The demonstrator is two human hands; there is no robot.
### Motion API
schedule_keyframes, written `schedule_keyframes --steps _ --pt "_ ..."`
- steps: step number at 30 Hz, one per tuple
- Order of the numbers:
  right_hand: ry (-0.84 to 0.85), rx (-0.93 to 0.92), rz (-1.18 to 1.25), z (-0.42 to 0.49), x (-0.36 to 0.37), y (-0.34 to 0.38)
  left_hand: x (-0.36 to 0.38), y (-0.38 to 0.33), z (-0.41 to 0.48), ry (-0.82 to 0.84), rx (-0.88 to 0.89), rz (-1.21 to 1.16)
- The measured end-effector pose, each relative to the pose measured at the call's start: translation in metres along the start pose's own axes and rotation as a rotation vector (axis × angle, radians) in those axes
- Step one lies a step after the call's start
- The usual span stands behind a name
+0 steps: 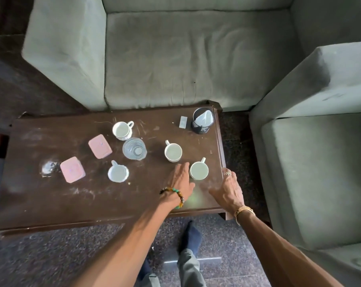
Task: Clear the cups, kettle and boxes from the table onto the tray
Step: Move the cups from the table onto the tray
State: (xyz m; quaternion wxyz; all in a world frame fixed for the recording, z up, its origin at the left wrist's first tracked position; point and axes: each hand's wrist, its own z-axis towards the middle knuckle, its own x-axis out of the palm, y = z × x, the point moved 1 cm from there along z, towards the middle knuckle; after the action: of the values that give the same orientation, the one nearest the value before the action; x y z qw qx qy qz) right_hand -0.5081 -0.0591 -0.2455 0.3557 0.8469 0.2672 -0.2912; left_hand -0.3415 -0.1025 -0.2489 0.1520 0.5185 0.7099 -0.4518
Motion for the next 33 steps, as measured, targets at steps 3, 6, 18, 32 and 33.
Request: schedule_keyframes --steps 3,6,18,32,33 --pt "0.023 -0.030 -0.023 0.017 0.019 -0.005 0.016 0.007 0.015 0.038 -0.053 0.005" --pt "0.069 -0.046 -0.030 0.037 0.036 -0.011 0.031 0.014 0.034 0.060 -0.080 -0.004" --pt "0.062 -0.126 0.015 0.079 0.068 -0.020 0.061 0.021 0.071 0.010 -0.101 -0.157" --pt "0.103 -0.320 -0.008 -0.025 -0.001 0.110 -0.064 0.021 -0.033 -0.209 -0.157 -0.615" --pt "0.114 -0.335 -0.010 -0.025 -0.002 0.115 -0.068 0.021 -0.034 -0.206 -0.154 -0.603"
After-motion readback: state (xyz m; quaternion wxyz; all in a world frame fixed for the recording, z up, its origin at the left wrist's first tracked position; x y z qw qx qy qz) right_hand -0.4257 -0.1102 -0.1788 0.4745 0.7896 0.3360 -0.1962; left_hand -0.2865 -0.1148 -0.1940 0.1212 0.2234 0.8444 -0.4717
